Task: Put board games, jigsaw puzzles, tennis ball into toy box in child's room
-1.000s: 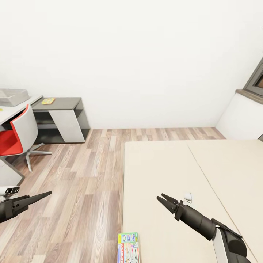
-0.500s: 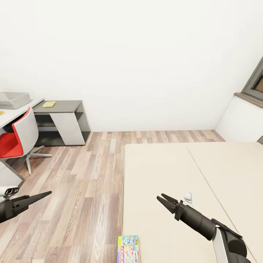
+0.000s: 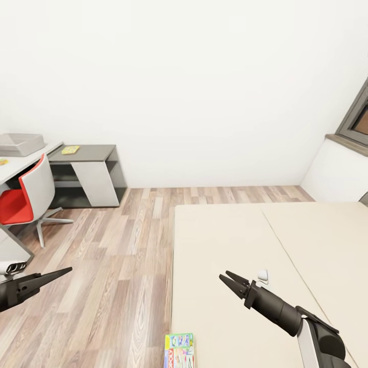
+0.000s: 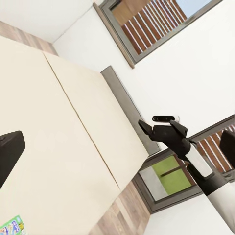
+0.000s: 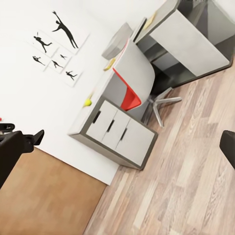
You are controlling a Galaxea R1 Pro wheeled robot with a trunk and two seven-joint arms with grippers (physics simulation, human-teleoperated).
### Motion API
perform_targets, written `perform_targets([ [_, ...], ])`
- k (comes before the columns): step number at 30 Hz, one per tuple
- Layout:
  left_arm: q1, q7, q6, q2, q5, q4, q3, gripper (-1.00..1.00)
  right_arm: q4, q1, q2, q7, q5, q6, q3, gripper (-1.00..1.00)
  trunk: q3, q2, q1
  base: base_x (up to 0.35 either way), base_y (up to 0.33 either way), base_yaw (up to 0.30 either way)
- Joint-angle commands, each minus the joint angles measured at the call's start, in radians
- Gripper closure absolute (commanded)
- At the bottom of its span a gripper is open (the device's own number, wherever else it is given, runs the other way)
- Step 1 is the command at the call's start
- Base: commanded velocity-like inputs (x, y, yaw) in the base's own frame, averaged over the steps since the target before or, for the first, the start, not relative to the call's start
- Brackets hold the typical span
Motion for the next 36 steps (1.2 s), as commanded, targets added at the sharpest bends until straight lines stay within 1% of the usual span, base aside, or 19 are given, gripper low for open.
perform_targets([
  [1, -0.001, -0.004, 0.011, 0.000, -0.001, 0.000, 0.000, -1.00, 0.000, -0.001, 0.001, 0.003, -0.002, 0.007, -0.002, -1.00, 0.000, -0.002, 0.001, 0.000, 0.000, 0.000],
  [36, -0.001, -0.004, 0.011, 0.000, -0.001, 0.000, 0.001, -1.00, 0.000, -0.001, 0.002, 0.002, -0.001, 0.006, -0.002, -1.00, 0.058, -0.002, 0.001, 0.000, 0.000, 0.000],
])
